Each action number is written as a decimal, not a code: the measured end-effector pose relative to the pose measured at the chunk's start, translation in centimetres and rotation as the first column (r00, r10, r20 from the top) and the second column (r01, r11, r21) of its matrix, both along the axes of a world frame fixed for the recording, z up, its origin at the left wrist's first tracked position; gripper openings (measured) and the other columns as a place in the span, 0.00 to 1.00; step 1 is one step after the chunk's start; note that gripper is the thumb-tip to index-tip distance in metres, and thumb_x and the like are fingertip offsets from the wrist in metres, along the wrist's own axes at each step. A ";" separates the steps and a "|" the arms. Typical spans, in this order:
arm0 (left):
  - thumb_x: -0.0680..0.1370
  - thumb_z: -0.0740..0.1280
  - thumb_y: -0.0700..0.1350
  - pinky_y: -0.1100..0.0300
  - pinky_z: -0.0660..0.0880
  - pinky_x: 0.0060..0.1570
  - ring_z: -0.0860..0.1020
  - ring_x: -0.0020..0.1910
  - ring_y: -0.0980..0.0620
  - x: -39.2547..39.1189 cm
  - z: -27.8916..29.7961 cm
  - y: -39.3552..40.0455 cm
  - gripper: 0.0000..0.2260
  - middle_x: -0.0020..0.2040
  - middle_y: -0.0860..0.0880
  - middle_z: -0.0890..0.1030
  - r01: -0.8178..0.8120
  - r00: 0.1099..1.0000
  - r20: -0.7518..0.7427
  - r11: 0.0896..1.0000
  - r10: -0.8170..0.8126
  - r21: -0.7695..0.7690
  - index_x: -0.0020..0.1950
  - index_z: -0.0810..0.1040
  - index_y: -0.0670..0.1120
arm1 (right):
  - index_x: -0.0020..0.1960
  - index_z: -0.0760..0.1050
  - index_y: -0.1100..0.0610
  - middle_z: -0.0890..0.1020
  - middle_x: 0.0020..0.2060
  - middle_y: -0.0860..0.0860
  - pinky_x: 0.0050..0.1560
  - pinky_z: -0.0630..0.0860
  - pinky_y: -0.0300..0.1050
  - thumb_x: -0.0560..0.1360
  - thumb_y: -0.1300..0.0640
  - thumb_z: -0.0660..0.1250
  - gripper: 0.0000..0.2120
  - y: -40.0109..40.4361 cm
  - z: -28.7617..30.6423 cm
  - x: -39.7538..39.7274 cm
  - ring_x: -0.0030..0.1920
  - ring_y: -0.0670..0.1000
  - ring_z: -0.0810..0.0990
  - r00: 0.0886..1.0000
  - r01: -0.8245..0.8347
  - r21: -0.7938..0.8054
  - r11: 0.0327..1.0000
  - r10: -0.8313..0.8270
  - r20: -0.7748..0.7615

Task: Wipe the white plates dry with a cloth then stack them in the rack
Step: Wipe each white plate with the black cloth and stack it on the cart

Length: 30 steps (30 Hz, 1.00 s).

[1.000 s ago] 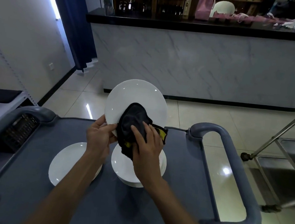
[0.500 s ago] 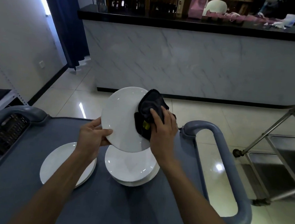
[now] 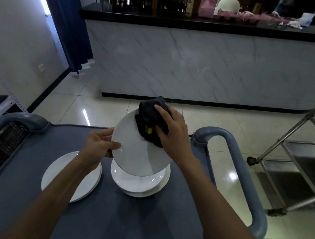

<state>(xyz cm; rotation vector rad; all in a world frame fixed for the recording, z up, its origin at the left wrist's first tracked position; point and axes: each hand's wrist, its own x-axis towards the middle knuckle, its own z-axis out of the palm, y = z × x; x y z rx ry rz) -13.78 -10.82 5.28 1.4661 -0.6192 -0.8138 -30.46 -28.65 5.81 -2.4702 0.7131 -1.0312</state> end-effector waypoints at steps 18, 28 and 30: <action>0.75 0.68 0.29 0.57 0.82 0.38 0.85 0.47 0.48 -0.3 -1.1 0.0 0.20 0.48 0.50 0.87 0.000 0.998 0.066 1.000 -0.001 0.004 0.59 0.82 0.51 | 0.74 0.68 0.49 0.76 0.58 0.53 0.59 0.75 0.51 0.72 0.66 0.68 0.33 -0.1 0.2 -2.0 0.58 0.54 0.75 0.994 -0.104 0.179 0.978 0.095 0.058; 0.82 0.59 0.52 0.48 0.76 0.54 0.81 0.51 0.40 -1.6 -1.5 0.3 0.18 0.51 0.41 0.84 -0.033 0.956 -0.294 0.999 0.020 -0.039 0.57 0.82 0.41 | 0.68 0.76 0.57 0.77 0.55 0.57 0.52 0.77 0.56 0.72 0.68 0.69 0.26 1.5 -0.1 -2.8 0.54 0.57 0.75 0.972 -0.029 -0.129 0.991 0.058 0.229; 0.83 0.57 0.56 0.46 0.75 0.58 0.80 0.53 0.43 -1.6 -1.3 0.0 0.21 0.53 0.41 0.83 -0.040 0.930 -0.367 0.999 0.025 -0.033 0.57 0.82 0.42 | 0.68 0.74 0.55 0.77 0.56 0.57 0.52 0.77 0.58 0.73 0.66 0.68 0.25 1.7 0.0 -3.0 0.55 0.58 0.76 0.967 -0.040 -0.176 0.984 0.082 0.240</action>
